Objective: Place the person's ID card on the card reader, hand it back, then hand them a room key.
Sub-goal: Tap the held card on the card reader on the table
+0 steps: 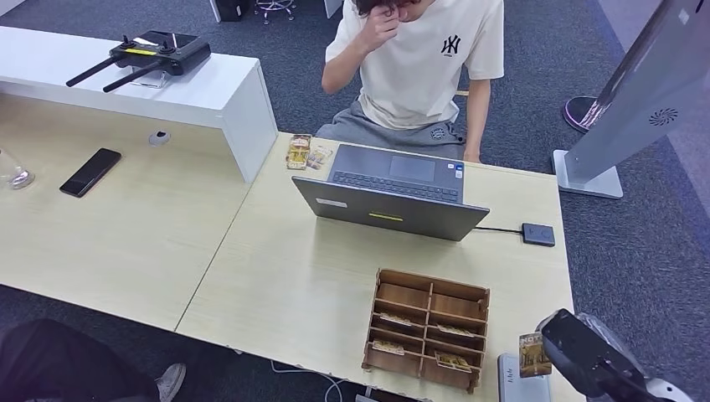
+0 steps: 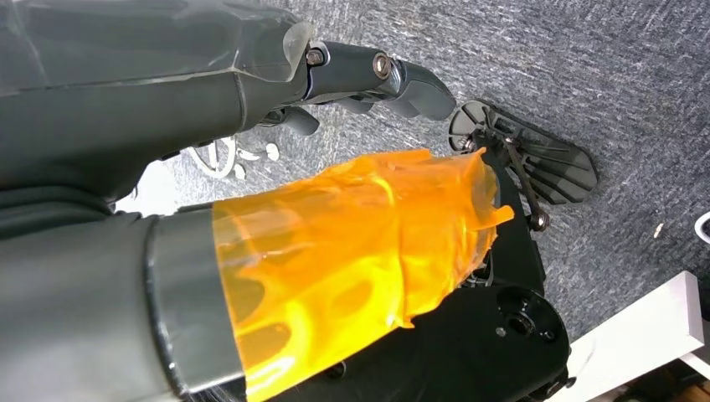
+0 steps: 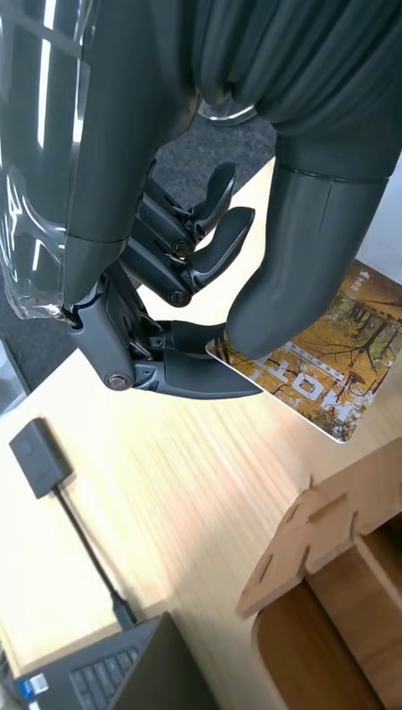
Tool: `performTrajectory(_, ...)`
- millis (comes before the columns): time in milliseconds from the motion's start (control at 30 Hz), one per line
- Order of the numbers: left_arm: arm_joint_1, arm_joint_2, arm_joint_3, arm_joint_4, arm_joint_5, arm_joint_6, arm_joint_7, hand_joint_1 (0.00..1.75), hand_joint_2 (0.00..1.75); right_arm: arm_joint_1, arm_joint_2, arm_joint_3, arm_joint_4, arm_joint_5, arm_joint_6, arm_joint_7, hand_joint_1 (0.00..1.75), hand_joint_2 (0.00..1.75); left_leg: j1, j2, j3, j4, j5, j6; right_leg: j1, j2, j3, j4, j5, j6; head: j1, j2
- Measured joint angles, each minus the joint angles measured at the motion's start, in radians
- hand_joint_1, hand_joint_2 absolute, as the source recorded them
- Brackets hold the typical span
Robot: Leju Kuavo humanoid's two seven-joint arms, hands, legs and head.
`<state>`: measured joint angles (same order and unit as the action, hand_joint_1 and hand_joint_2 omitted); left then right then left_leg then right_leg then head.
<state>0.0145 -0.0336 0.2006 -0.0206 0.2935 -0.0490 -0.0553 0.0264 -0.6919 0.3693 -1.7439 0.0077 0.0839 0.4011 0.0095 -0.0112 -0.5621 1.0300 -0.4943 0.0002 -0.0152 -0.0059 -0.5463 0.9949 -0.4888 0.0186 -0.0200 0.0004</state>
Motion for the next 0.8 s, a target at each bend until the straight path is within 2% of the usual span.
performTrajectory(400,0.001,0.007,-0.011,0.0,0.002,-0.003,0.001,0.0,0.0,0.086,-0.027,0.007,-0.034,-0.053,0.0,0.05,1.75,1.75,0.0,0.0,0.0,0.0,0.0,0.0,0.0,0.001,0.0,0.0,0.0,0.0,0.0,0.0)
performTrajectory(800,-0.001,0.017,-0.026,0.0,-0.015,-0.01,0.003,0.0,0.0,0.061,-0.008,0.088,0.006,-0.063,0.0,0.035,1.75,1.75,0.0,0.0,0.0,0.0,0.0,0.0,0.0,0.0,0.0,0.0,0.0,0.0,0.0,0.0)
